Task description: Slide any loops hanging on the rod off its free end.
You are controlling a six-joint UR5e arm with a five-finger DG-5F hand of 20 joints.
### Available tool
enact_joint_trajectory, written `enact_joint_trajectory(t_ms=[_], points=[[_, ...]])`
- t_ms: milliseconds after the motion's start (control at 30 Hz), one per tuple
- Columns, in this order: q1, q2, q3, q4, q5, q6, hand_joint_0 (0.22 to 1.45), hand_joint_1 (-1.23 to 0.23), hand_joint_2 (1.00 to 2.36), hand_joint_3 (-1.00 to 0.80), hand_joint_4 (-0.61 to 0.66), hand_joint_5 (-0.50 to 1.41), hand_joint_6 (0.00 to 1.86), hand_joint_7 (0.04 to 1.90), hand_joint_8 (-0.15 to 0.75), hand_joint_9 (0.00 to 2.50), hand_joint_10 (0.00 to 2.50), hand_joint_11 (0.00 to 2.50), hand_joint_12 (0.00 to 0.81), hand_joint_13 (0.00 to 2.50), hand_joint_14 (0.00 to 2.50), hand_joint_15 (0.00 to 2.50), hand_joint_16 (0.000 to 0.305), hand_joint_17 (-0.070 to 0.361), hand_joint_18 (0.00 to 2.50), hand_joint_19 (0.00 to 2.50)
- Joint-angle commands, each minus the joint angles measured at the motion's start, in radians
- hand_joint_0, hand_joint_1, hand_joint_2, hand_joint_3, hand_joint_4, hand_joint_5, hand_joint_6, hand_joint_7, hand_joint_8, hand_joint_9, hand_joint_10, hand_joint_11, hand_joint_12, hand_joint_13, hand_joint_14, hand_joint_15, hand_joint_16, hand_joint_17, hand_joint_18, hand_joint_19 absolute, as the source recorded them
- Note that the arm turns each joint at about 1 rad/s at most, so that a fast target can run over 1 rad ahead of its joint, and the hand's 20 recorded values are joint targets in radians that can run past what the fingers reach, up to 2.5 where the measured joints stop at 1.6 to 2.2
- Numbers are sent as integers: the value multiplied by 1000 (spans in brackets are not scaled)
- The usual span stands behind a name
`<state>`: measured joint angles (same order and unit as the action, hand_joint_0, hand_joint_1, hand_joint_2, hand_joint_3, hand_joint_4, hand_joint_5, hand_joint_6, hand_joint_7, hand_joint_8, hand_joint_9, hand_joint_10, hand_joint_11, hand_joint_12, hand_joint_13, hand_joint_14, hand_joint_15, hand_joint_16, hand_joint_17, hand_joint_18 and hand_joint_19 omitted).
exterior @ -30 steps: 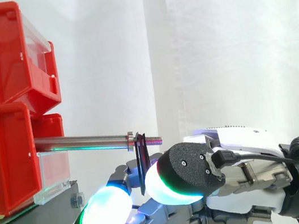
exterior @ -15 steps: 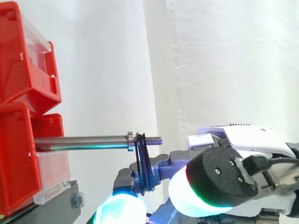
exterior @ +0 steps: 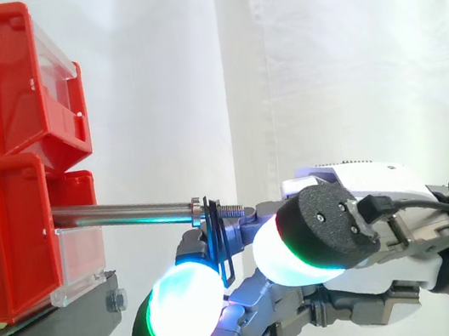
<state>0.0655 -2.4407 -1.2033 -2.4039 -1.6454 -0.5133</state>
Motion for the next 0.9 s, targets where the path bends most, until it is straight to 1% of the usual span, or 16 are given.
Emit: enact_joint_trajectory(t_ms=[0,67,133,167,233,333,433,467,500,567,600,667,800,867], points=[[-4,-14,-1,5,16,15,604,-626,1005,-444,241,-92,502,1128,256,842,6,189,303,657,6,166,38,85,601,383],[-10,-21,-1,14,26,27,603,-627,1004,-444,251,-95,502,1104,256,841,7,194,303,659,6,160,38,86,602,375],[-13,-43,1,28,35,39,601,-629,1005,-446,261,-97,503,1093,255,839,6,187,303,659,6,163,38,86,603,384],[-12,-52,1,63,39,55,599,-631,1004,-448,265,-99,503,1072,255,838,6,186,303,659,6,162,38,86,605,381],[-7,-52,1,69,44,56,598,-631,1003,-450,264,-101,502,1059,255,836,6,187,303,659,6,162,38,86,604,380],[-6,-52,1,74,59,56,596,-630,1003,-453,264,-102,503,1055,254,834,6,174,303,660,6,159,39,87,609,383],[-9,-51,4,78,59,55,593,-613,1003,-460,261,-100,503,1071,256,837,6,185,303,663,6,163,39,87,610,390],[-12,-51,18,74,56,53,592,-606,1003,-463,261,-99,503,1072,259,838,8,185,303,663,6,163,39,87,611,390],[-12,-51,18,74,56,53,593,-600,1003,-465,259,-98,502,1076,259,841,6,181,304,663,6,163,39,87,613,390],[-15,-52,37,66,50,55,593,-599,1003,-462,257,-97,502,1086,259,842,6,181,303,664,6,166,39,87,615,390],[-15,-51,41,57,44,55,594,-596,1003,-462,253,-95,503,1101,260,847,6,187,303,671,6,168,38,86,617,397],[-15,-51,41,48,33,53,596,-592,1003,-462,251,-92,502,1114,259,850,7,184,304,675,6,166,38,86,624,396],[-13,-52,41,52,35,45,609,-592,1004,-442,234,-85,502,1159,261,855,7,193,303,679,6,166,38,85,630,395],[-13,-52,41,62,30,44,610,-592,1005,-441,232,-84,502,1169,258,859,7,189,305,682,6,173,38,85,630,398]])
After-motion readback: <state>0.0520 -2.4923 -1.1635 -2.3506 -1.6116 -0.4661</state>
